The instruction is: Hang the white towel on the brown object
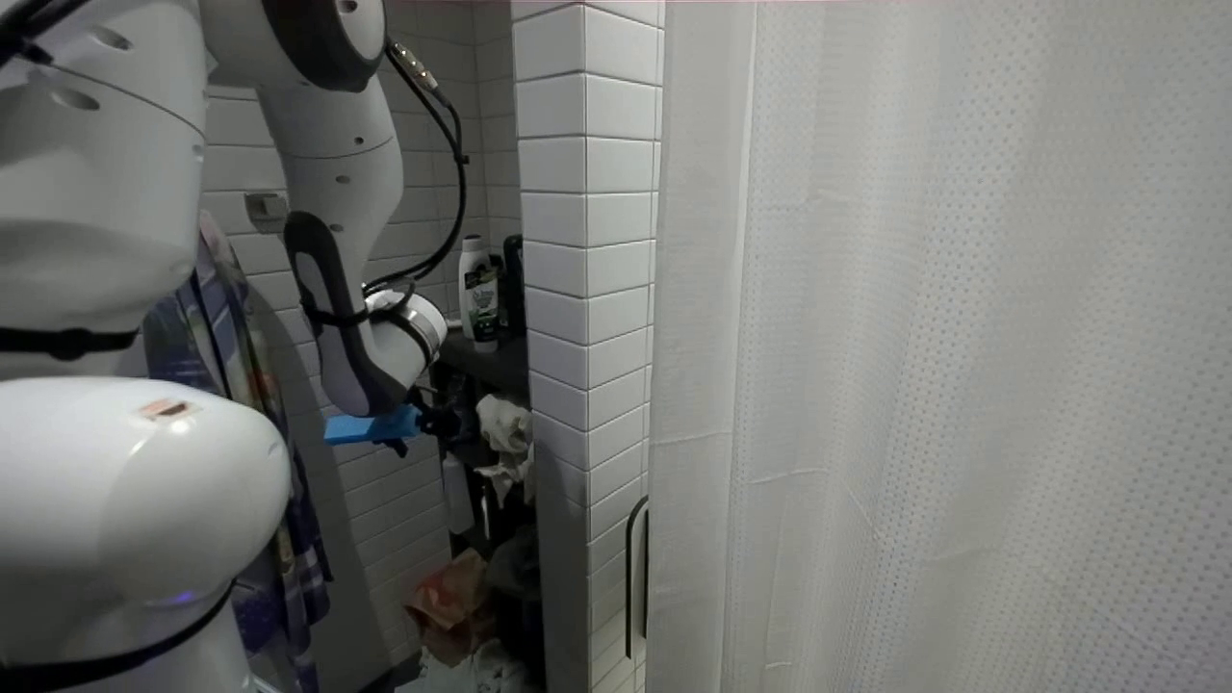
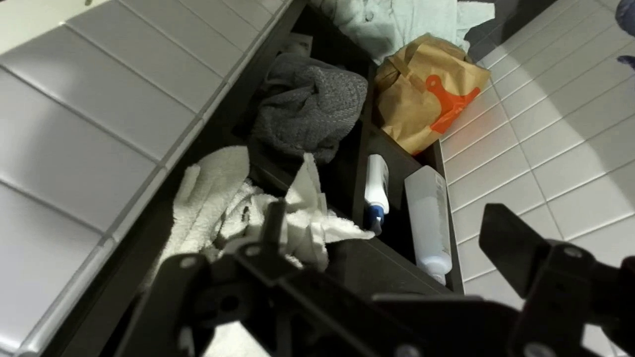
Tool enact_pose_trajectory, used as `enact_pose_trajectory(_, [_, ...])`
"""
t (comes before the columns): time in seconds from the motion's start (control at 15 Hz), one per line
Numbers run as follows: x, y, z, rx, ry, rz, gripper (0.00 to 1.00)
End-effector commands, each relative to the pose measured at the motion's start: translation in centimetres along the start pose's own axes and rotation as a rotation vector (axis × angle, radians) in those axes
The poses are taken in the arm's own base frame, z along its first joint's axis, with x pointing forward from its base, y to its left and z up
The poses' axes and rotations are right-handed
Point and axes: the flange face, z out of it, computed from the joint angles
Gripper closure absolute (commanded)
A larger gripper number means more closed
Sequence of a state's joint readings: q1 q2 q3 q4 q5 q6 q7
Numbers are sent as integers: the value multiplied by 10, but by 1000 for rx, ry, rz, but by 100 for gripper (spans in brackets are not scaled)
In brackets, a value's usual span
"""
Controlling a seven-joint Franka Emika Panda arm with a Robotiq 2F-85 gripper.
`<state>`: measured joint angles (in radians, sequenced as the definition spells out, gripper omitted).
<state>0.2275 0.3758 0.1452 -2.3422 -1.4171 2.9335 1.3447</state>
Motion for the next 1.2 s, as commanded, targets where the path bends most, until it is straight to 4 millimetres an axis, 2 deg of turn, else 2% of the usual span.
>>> enact_pose_trajectory(0.0, [-10,14,25,-50,1,28,0])
enact_pose_trajectory(0.2, [-20,21,37,-70,4,59,0])
enact_pose_trajectory(0.4, [-22,16,42,-79,39,70,0])
enact_pose_trajectory(0.8, [-19,11,54,-57,109,120,0])
enact_pose_trajectory(1.13, [-9,9,65,-30,210,140,0])
